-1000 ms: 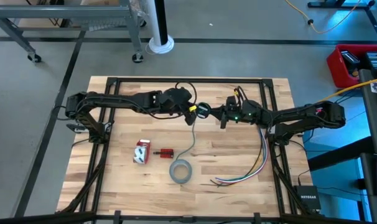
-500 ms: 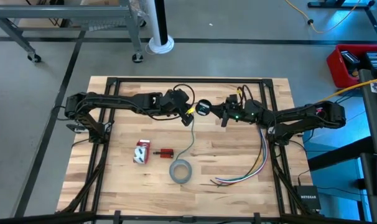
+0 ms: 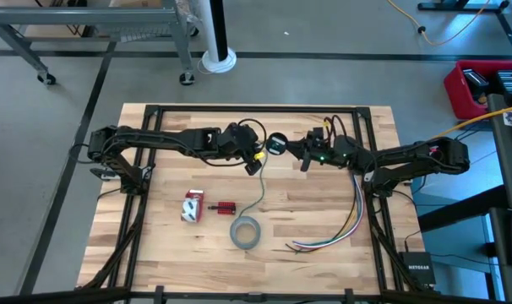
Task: Coil cords
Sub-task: Coil the green wire onto the spool
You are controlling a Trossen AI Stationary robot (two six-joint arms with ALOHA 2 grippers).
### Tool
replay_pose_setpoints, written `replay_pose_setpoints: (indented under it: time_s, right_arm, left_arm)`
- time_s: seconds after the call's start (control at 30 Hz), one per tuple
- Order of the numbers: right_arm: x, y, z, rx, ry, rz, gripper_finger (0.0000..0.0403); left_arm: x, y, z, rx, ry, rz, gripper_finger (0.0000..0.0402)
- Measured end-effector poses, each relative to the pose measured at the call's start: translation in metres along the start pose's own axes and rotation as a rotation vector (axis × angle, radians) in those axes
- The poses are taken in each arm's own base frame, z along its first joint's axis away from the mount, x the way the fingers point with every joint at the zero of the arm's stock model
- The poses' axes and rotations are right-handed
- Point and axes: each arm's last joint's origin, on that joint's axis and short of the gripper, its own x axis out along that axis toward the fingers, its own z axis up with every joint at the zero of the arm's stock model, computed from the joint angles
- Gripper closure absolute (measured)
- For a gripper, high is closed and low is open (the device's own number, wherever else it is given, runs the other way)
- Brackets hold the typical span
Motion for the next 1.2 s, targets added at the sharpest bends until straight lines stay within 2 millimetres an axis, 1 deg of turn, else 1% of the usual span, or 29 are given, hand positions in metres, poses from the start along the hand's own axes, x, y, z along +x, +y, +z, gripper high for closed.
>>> replay_pose_setpoints:
  time_s: [0.1, 0.2, 0.33, 0.57, 0.67, 0.77, 0.9, 1.1, 1.2]
  right_arm:
    - [0.000, 0.001, 0.002, 0.001, -0.019, 0.012, 0.0401]
    - [0.000, 0.002, 0.003, 0.001, -0.030, 0.020, 0.0401]
    - [0.000, 0.002, 0.003, 0.001, -0.033, 0.022, 0.0401]
    - [0.000, 0.004, 0.007, 0.002, -0.069, 0.044, 0.0401]
    - [0.000, 0.004, 0.007, 0.002, -0.069, 0.044, 0.0401]
    - [0.000, 0.004, 0.007, 0.002, -0.069, 0.044, 0.0401]
    - [0.000, 0.004, 0.007, 0.003, -0.074, 0.047, 0.0401]
    - [-0.001, 0.005, 0.008, 0.003, -0.088, 0.057, 0.0401]
    - [-0.001, 0.005, 0.009, 0.003, -0.088, 0.057, 0.0401]
  left_arm:
    - [0.000, 0.000, 0.000, -0.001, -0.002, -0.001, 0.0291]
    - [0.000, 0.000, 0.000, -0.001, -0.001, -0.003, 0.0278]
    - [0.000, 0.000, -0.001, 0.003, 0.008, 0.000, 0.0275]
    - [-0.001, 0.004, -0.011, 0.033, 0.107, 0.058, 0.0274]
    - [-0.001, 0.005, -0.011, 0.055, 0.104, 0.083, 0.0274]
    - [-0.001, 0.005, -0.011, 0.092, 0.096, 0.080, 0.0282]
    - [0.002, 0.004, -0.011, 0.118, 0.100, 0.080, 0.0302]
    - [0.013, 0.001, -0.014, 0.145, 0.093, 0.077, 0.0333]
    - [0.016, 0.000, -0.015, 0.150, 0.099, 0.078, 0.0351]
